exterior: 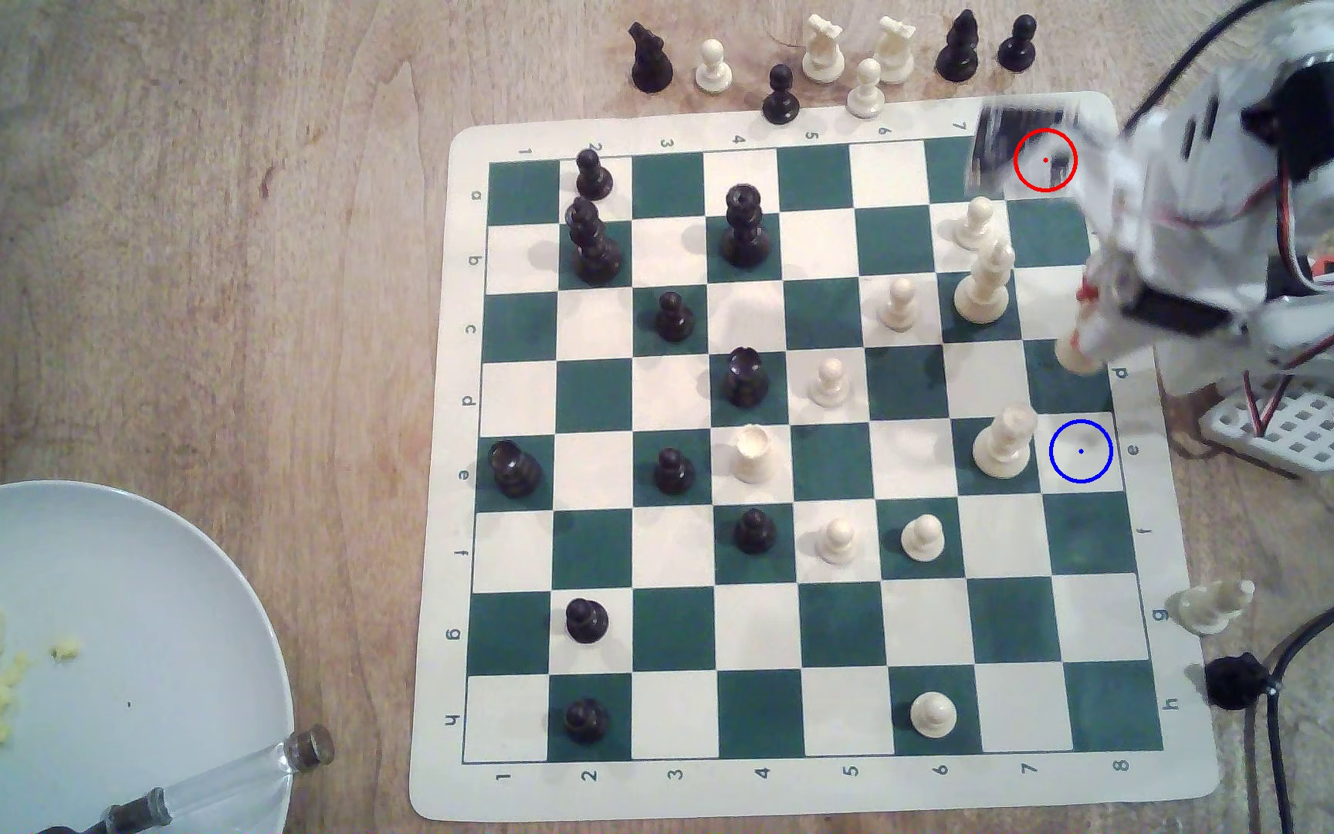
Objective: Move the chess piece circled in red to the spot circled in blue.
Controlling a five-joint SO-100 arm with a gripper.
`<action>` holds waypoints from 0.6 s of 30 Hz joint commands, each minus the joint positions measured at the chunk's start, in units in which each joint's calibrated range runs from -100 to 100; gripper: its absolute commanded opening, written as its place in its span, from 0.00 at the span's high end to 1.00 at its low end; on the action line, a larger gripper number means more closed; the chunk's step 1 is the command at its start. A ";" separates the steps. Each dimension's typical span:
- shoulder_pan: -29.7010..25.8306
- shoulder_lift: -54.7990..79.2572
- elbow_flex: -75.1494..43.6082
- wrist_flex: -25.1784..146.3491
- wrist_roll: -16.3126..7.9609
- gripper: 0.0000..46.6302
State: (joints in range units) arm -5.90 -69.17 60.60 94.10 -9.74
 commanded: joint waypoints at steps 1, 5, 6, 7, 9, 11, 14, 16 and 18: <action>-6.58 5.50 -0.40 -2.05 -0.15 1.00; -11.82 8.47 0.60 -5.98 -0.24 1.00; -12.52 8.89 0.69 -6.63 -0.29 1.00; -12.83 9.06 0.78 -7.29 -0.29 1.00; -13.30 9.32 1.60 -9.66 -0.05 1.00; -13.54 10.08 2.78 -11.47 -0.05 1.00; -13.62 10.25 4.68 -13.43 0.05 1.00; -13.62 10.34 5.41 -13.68 0.05 1.00; -13.62 10.34 5.68 -13.84 0.05 1.00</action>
State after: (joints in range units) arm -19.32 -59.03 66.83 80.88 -9.84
